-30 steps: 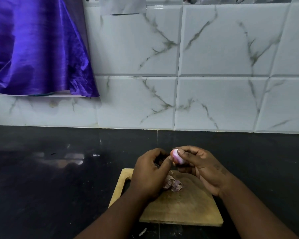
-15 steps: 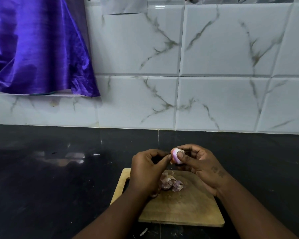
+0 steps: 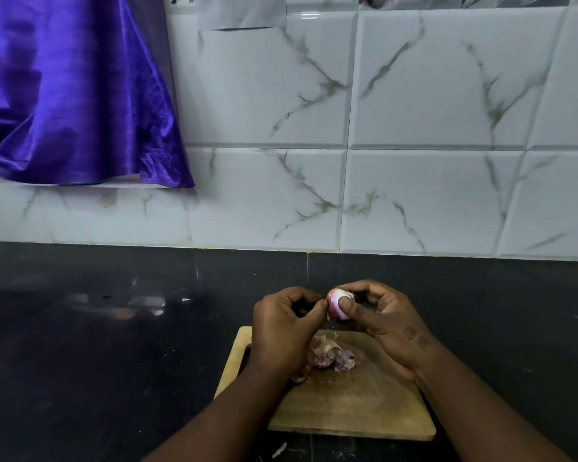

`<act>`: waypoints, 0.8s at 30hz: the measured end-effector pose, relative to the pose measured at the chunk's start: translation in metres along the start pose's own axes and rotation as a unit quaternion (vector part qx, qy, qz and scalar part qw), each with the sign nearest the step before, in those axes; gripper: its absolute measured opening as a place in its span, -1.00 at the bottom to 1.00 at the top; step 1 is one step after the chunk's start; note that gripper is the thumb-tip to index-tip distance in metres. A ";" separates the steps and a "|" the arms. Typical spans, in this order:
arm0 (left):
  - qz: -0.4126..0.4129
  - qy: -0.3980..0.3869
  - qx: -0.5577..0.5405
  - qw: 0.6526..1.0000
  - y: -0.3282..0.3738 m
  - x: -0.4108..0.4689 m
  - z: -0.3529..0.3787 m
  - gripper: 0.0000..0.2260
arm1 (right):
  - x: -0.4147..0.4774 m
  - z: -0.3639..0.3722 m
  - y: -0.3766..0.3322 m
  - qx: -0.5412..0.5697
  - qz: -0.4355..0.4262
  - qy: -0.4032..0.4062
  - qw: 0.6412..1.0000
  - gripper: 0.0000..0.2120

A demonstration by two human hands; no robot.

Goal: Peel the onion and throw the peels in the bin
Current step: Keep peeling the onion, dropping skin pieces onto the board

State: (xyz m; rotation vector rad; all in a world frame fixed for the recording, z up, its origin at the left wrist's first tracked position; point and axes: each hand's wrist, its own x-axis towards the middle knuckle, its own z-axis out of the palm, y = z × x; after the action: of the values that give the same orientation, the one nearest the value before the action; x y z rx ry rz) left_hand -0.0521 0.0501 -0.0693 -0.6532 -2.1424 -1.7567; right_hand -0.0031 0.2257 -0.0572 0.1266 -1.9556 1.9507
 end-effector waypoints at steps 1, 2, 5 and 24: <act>0.001 0.001 -0.001 1.000 0.000 0.000 0.000 -0.95 | 0.000 0.000 0.000 0.003 0.002 -0.001 1.000 -0.77; 0.001 0.000 -0.006 1.000 0.001 0.000 0.000 -0.95 | -0.001 -0.001 -0.001 0.005 0.003 -0.002 1.000 -0.76; 0.003 -0.009 -0.008 1.000 0.001 -0.001 0.000 -0.94 | -0.001 -0.002 -0.004 0.007 -0.003 0.000 1.000 -0.73; 0.012 0.009 0.029 0.999 0.003 0.000 0.000 -0.85 | -0.002 -0.004 -0.009 0.101 0.051 -0.039 0.993 -0.59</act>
State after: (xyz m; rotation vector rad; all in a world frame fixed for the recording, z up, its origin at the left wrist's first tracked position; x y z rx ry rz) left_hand -0.0502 0.0508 -0.0671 -0.6438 -2.1550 -1.6746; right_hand 0.0020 0.2289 -0.0498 0.1614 -1.8408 2.2400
